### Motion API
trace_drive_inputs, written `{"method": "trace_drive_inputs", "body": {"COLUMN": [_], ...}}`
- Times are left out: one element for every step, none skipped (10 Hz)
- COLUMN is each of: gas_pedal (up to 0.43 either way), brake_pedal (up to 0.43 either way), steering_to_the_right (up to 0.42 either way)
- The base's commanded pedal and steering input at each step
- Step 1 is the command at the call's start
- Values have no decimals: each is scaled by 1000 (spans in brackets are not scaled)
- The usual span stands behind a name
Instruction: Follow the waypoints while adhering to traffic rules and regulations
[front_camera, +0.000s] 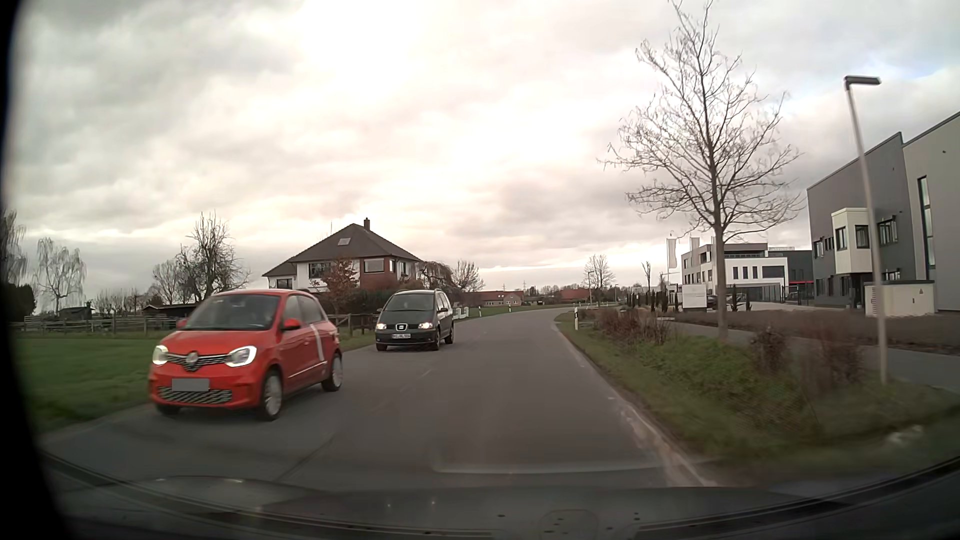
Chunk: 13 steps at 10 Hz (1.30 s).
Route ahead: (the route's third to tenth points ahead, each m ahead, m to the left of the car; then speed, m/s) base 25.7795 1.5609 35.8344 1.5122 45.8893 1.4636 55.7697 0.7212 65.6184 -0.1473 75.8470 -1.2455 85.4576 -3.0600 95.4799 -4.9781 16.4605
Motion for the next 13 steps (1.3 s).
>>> {"method": "trace_drive_inputs", "body": {"gas_pedal": [331, 331, 331, 331, 331, 331, 331, 331, 299, 287, 287, 287, 260], "brake_pedal": [0, 0, 0, 0, 0, 0, 0, 0, 0, 0, 0, 0, 0], "steering_to_the_right": [0, 1, 1, 1, 2, 3, 4, 5, 5, 5, 5, 5, 5]}}
